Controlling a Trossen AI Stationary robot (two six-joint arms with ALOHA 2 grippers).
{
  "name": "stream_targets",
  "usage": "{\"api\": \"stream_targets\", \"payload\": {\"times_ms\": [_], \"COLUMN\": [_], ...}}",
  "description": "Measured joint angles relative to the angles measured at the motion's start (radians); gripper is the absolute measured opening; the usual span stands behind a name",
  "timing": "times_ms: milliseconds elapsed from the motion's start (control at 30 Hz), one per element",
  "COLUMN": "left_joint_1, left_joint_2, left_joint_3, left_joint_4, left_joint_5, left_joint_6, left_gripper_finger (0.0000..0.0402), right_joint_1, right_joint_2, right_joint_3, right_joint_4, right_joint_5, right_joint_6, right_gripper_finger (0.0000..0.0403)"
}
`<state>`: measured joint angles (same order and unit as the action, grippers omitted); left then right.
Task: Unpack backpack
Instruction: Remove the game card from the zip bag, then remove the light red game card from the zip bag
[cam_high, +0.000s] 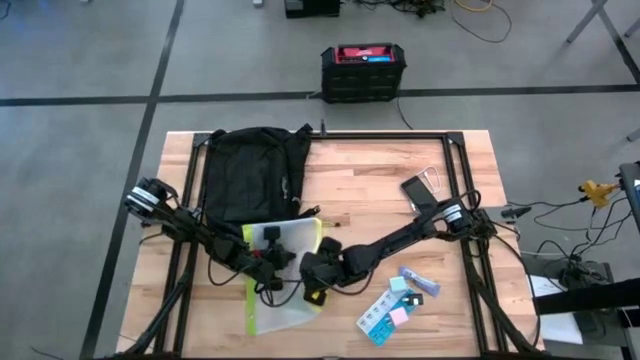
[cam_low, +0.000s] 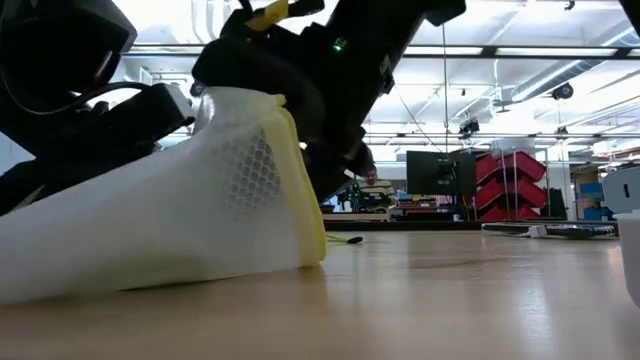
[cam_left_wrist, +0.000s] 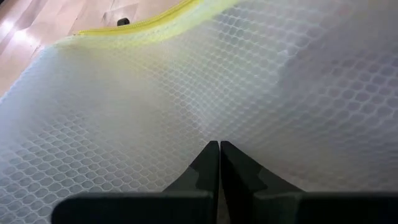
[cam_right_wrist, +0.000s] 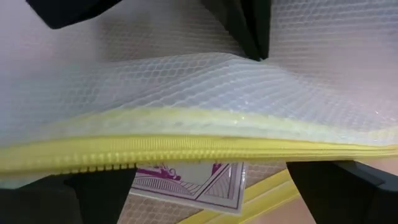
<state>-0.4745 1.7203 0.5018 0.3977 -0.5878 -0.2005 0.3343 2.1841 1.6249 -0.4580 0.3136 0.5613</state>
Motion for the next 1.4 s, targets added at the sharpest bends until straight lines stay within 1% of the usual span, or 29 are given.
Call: {"api": "stream_targets", "payload": {"times_ms": [133, 267, 500, 633, 733, 833, 933, 1067, 1133, 1200, 1267, 1333, 1400], "left_joint_1": [0.000, 0.000, 0.000, 0.001, 0.001, 0.001, 0.000, 0.000, 0.000, -0.003, -0.003, -0.003, -0.003], "left_joint_2": [0.000, 0.000, 0.000, 0.000, 0.000, 0.000, 0.000, 0.000, 0.000, 0.000, 0.000, 0.000, 0.001], "left_joint_3": [0.000, 0.000, 0.000, 0.000, 0.000, 0.000, 0.000, 0.000, 0.000, 0.000, 0.000, 0.000, 0.000], "left_joint_4": [0.000, -0.001, -0.003, -0.005, -0.004, -0.004, -0.004, -0.005, -0.005, -0.006, -0.007, -0.007, -0.008], "left_joint_5": [-0.001, -0.001, 0.000, -0.001, -0.001, 0.002, 0.003, 0.005, 0.006, 0.006, 0.006, 0.006, 0.006], "left_joint_6": [0.000, 0.000, 0.006, 0.006, 0.005, 0.005, 0.001, -0.010, -0.021, -0.023, -0.025, -0.025, -0.024], "left_gripper_finger": [0.0000, 0.0000, 0.0000, 0.0000, 0.0000, 0.0000, 0.0000, 0.0000, 0.0000, 0.0000, 0.0000, 0.0000, 0.0000], "right_joint_1": [0.009, -0.001, -0.078, -0.120, -0.132, -0.125, -0.096, -0.038, -0.015, -0.001, 0.007, 0.009, 0.005], "right_joint_2": [-0.003, 0.005, 0.034, 0.017, -0.008, -0.049, -0.087, -0.086, -0.078, -0.072, -0.060, -0.051, -0.046], "right_joint_3": [0.008, 0.002, 0.007, 0.012, 0.024, 0.025, 0.021, -0.012, -0.036, -0.055, -0.078, -0.094, -0.100], "right_joint_4": [0.003, -0.001, 0.017, 0.002, -0.047, -0.101, -0.113, -0.108, -0.081, -0.053, -0.039, -0.021, -0.023], "right_joint_5": [0.048, 0.053, 0.044, 0.035, 0.041, 0.046, 0.046, 0.040, 0.061, 0.113, 0.202, 0.266, 0.283], "right_joint_6": [-0.012, -0.046, -0.380, -0.509, -0.550, -0.524, -0.449, -0.372, -0.337, -0.300, -0.267, -0.223, -0.196], "right_gripper_finger": [0.0384, 0.0385, 0.0385, 0.0385, 0.0385, 0.0385, 0.0385, 0.0385, 0.0385, 0.0385, 0.0385, 0.0385, 0.0385]}}
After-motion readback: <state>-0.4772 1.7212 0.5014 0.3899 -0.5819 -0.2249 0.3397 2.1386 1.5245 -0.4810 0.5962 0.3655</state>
